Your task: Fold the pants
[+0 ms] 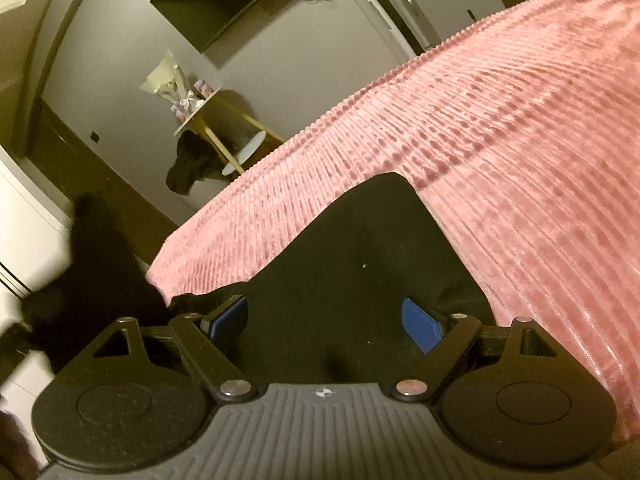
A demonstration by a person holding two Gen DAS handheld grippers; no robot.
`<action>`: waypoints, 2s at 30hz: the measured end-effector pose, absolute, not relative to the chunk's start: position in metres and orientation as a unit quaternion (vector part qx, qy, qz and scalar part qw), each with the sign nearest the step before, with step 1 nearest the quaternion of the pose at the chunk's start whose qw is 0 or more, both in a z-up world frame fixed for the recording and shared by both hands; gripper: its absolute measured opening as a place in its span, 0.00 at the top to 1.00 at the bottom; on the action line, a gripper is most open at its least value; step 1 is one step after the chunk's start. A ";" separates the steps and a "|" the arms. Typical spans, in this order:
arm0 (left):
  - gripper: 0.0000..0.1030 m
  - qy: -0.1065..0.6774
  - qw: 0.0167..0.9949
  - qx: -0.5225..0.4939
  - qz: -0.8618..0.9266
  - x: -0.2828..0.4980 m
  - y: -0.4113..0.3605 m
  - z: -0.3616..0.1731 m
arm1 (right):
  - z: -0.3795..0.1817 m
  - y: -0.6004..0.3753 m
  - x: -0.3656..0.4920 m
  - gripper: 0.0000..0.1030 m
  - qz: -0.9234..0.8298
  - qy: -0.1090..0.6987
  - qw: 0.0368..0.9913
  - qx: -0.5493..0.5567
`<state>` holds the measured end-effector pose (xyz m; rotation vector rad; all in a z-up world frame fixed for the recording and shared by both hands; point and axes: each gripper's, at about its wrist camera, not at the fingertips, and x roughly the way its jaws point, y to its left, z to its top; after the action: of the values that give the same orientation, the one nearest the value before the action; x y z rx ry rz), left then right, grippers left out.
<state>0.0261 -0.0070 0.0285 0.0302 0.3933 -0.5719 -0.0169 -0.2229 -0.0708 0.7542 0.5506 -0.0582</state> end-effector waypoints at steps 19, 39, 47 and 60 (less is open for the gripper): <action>0.01 0.348 0.909 -0.225 0.041 0.112 0.122 -0.039 | -0.074 -0.210 0.009 0.15 0.099 0.290 0.865 0.398; 0.00 0.413 0.862 -0.294 -0.028 0.126 0.136 -0.072 | -0.131 -0.189 0.107 0.45 0.190 0.397 0.781 0.444; 0.00 0.414 0.861 -0.295 -0.025 0.127 0.136 -0.072 | -0.122 -0.169 0.111 0.49 0.166 0.398 0.806 0.406; 0.00 0.415 0.868 -0.257 -0.093 0.115 0.115 -0.053 | -0.041 -0.177 0.033 0.83 0.153 0.275 0.887 0.338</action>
<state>0.1155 0.1150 -0.0531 -0.5368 0.8675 -0.1936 0.0328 -0.1767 -0.0409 0.7023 0.5726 0.3178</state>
